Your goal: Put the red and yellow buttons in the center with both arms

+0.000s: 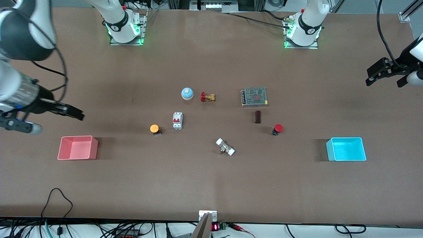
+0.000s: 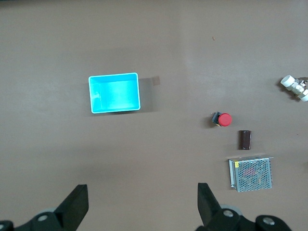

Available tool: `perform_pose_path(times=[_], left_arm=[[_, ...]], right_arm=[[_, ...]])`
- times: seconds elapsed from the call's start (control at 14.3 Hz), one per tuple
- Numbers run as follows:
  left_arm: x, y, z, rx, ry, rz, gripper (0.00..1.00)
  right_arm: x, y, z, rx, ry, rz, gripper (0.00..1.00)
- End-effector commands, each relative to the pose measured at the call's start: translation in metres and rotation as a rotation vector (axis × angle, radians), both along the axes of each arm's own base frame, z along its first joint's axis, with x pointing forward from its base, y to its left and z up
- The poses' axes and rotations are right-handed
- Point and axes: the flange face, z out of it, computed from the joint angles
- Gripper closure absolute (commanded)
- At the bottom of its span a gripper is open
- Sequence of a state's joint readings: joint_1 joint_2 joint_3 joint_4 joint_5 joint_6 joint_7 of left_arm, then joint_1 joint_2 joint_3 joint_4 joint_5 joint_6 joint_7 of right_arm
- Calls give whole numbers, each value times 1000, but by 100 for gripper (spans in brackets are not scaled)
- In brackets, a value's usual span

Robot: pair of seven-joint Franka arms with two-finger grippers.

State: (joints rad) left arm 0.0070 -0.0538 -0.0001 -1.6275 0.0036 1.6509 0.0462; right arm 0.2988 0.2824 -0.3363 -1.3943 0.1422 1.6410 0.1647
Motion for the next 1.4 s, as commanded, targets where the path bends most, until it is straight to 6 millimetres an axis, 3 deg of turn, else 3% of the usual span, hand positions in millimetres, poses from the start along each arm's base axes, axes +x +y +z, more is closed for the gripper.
perform_pose_path(times=[0.0,0.21,0.77,1.33], left_arm=[[-6,3,2,6,-5,-17,0],[0,3,-1,1,-4,-14,0],[2,1,-6,-1,8,-7,0],[2,-2,-8,-1,13,-8,0]], right_arm=[[-15,-40,17,-5,19,102,0],[-26,-64,26,-50,40,189,0],[-63,-50,37,-53,38,196,0],[-67,-52,39,-48,56,198,0]])
